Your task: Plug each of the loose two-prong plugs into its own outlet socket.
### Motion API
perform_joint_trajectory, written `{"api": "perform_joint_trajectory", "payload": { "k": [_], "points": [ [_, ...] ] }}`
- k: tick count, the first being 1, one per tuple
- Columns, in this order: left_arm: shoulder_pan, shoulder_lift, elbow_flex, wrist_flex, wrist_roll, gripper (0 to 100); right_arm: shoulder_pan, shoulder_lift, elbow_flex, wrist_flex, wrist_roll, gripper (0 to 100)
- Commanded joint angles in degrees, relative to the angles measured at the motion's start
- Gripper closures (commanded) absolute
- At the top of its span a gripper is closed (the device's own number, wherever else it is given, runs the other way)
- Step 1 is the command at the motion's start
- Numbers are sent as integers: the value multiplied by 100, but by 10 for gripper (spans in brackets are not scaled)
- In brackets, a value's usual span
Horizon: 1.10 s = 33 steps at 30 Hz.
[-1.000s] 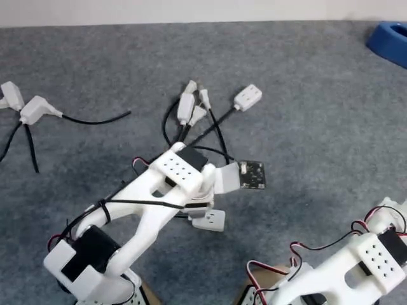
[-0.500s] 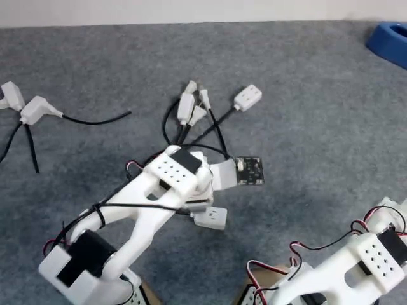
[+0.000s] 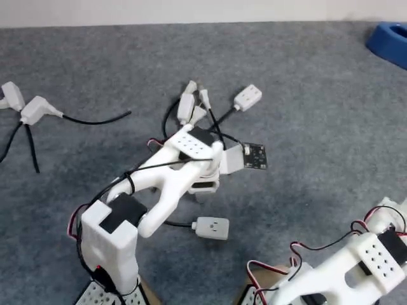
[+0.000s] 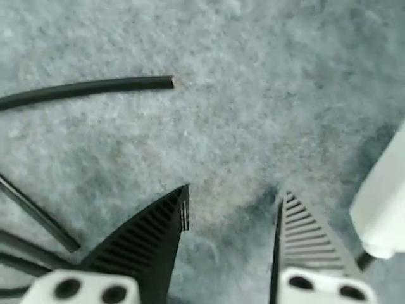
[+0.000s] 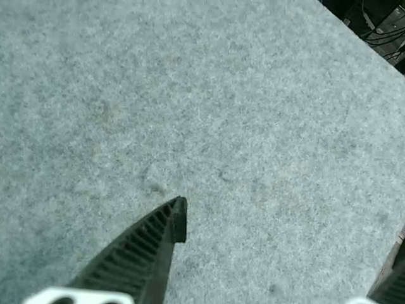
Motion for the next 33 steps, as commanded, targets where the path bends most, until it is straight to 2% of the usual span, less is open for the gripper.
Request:
{"api": "perform_joint_trajectory", "payload": {
  "k": [1, 7, 11, 15, 27, 33],
  "points": [
    [75, -585, -84, 571, -26, 793, 40, -84, -31, 13, 53, 523],
    [523, -2703, 1156, 615, 299, 906, 40, -84, -22, 13, 53, 523],
    [936, -3688, 2114, 607, 571, 844, -13, -84, 145, 4, 53, 523],
    [1095, -3793, 2598, 229, 782, 786, -154, -84, 259, 4, 53, 523],
    [1727, -3793, 3011, 132, 985, 787, -198, -84, 259, 4, 53, 523],
    [1727, -3785, 3029, 62, 985, 787, -198, -84, 259, 4, 53, 523]
  ]
}}
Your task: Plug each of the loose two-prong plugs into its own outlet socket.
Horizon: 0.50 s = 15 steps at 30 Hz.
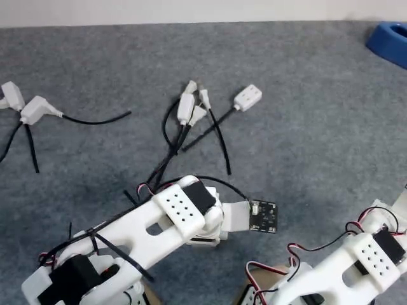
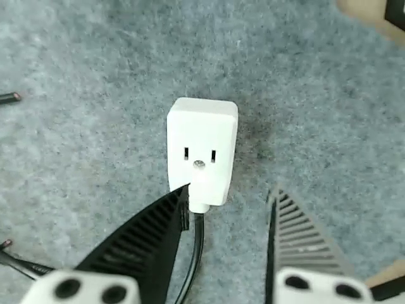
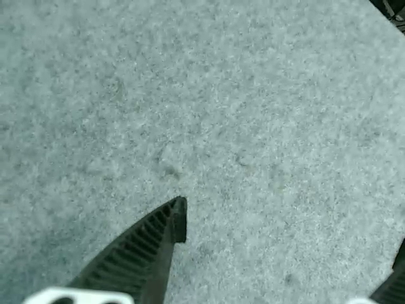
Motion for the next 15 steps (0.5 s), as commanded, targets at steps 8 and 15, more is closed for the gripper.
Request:
{"api": "perform_joint_trajectory", "payload": {
  "k": [8, 15],
  "points": [
    [22, -57, -13, -352, 35, 787, -4, -84, -40, 4, 62, 523],
    [-171, 1112, -207, -826, 18, 787, -4, -84, -40, 4, 62, 523]
  ]
}}
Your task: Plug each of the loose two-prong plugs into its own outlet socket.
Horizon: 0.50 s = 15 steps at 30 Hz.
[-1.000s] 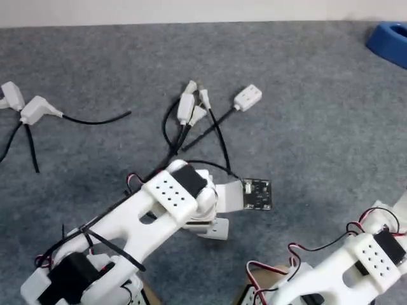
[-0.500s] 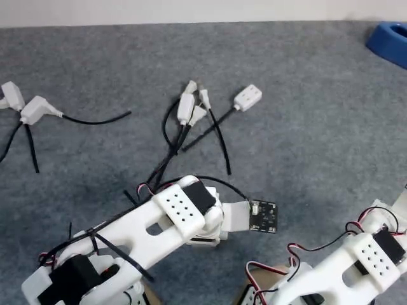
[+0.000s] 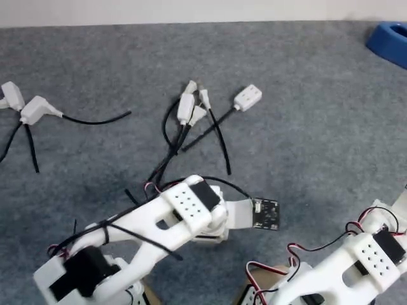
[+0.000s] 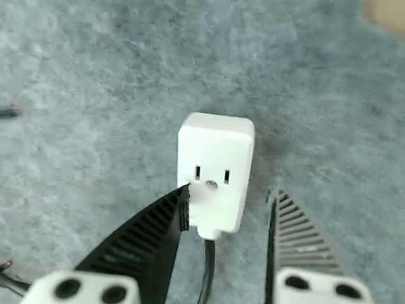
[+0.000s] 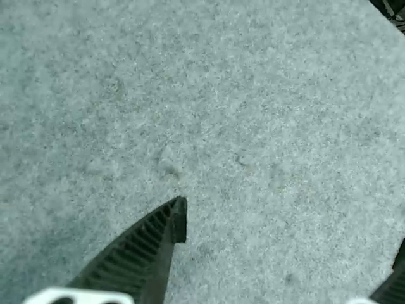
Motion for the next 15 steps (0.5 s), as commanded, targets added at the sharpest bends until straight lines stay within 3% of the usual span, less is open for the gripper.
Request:
{"api": "perform_joint_trajectory", "payload": {
  "k": [1, 6, 9, 15],
  "points": [
    [-207, 602, -295, -220, 9, 787, -4, -84, -40, 4, 62, 523],
    [-426, 884, -857, -141, -9, 787, -4, -84, -40, 4, 185, 523],
    [-532, 884, -1226, 352, -378, 787, -4, -84, -40, 4, 202, 523],
    [-1051, 901, -2176, 1029, -440, 787, -4, -84, -31, 4, 202, 523]
  ]
}}
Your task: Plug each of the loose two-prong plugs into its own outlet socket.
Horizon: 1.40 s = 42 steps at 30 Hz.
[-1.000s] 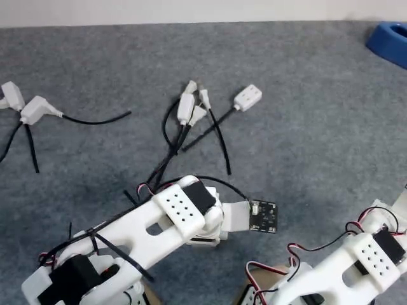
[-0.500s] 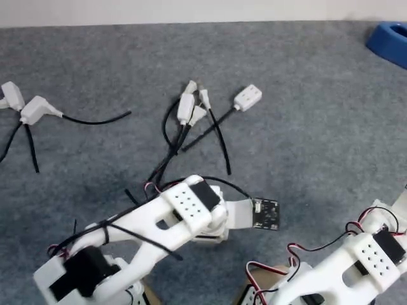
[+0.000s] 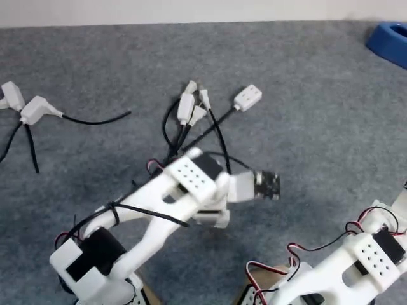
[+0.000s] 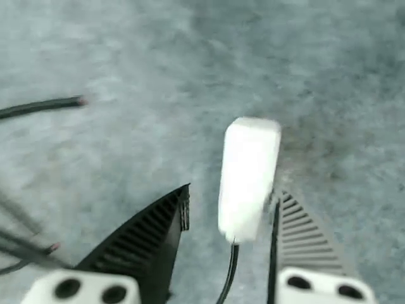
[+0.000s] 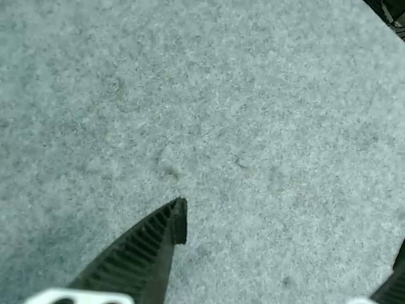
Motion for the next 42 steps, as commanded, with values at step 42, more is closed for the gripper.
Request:
{"api": "perform_joint_trajectory", "payload": {
  "k": [42],
  "points": [
    [-1499, 1938, -3099, 633, -308, 787, -57, -84, 119, -4, 316, 523]
  ]
}}
